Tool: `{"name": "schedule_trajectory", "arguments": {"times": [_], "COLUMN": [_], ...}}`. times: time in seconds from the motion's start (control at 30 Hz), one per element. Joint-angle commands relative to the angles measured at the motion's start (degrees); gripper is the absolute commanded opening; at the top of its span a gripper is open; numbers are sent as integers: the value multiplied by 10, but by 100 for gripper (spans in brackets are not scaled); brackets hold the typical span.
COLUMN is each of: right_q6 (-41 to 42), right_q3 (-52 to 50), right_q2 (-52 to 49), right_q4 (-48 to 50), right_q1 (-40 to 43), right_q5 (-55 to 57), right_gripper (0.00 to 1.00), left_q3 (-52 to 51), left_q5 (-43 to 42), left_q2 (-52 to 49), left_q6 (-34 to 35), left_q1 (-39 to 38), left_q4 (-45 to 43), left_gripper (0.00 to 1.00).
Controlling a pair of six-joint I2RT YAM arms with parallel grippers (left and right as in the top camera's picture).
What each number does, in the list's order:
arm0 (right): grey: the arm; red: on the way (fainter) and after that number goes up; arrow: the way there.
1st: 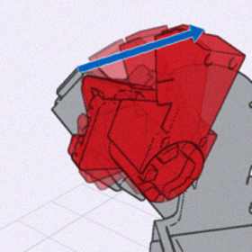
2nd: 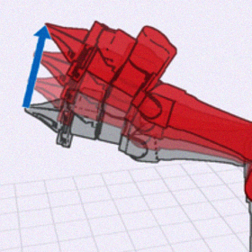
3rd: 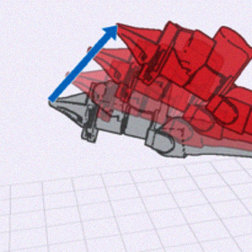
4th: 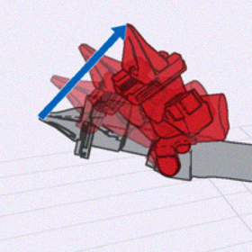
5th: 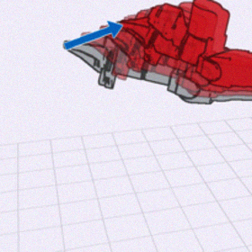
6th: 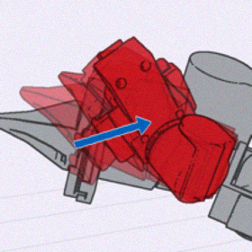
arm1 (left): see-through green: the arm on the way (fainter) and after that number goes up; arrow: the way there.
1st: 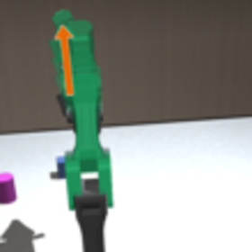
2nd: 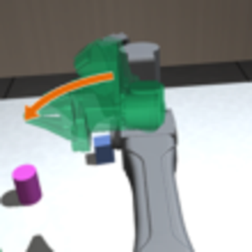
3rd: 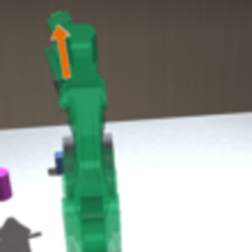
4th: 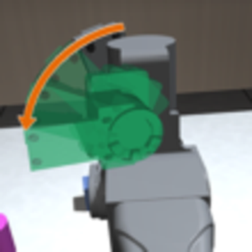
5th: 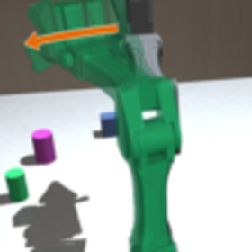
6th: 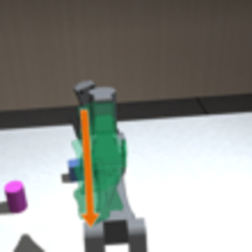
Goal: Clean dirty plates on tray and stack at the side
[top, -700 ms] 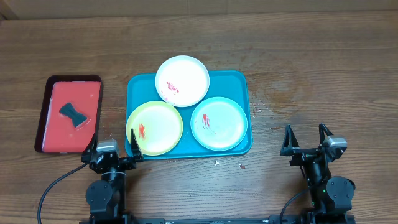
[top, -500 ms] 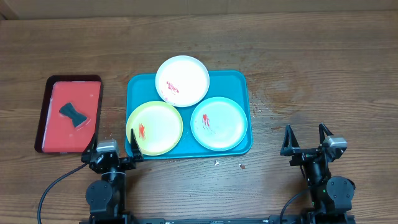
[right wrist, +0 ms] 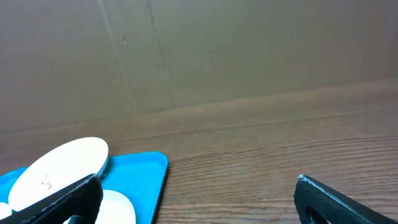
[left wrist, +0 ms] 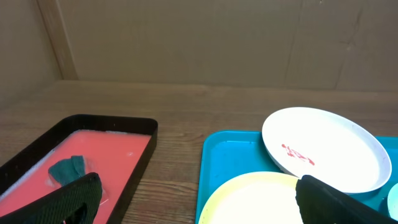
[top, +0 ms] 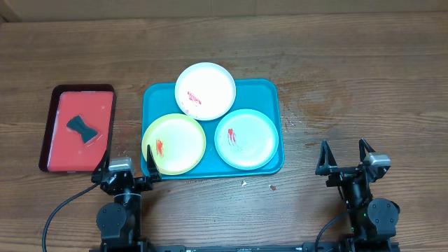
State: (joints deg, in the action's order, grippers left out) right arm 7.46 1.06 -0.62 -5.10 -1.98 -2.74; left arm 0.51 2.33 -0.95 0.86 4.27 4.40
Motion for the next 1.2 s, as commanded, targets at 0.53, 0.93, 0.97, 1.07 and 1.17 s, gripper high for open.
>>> {"name": "schedule_trajectory", "arguments": {"times": [0.53,0.93,0.97,1.07,1.17], "right_q6": [-2,-2,-2,-2,-2], "right_q3": [-6,-6,-6,-6,-6], "right_q2": [5,5,5,5,5], "right_q4": [5,5,5,5,5], "right_q1": [-4,-4,-4,-4,-4], "right_q5": [-3,-3,-3,-3,-3], "right_gripper": [100,100,100,100,100], "left_q3": [-2,-2,-2,-2,-2], "left_q5": [-4,-4,-4,-4,-99], "left_q2": [7,7,7,7,7], "left_q6": [-13,-13,-13,-13,89], "left_q1": [2,2,2,2,2], "left_q4": [-1,-1,-1,-1,-10], "left_gripper": [100,100,100,100,100]}}
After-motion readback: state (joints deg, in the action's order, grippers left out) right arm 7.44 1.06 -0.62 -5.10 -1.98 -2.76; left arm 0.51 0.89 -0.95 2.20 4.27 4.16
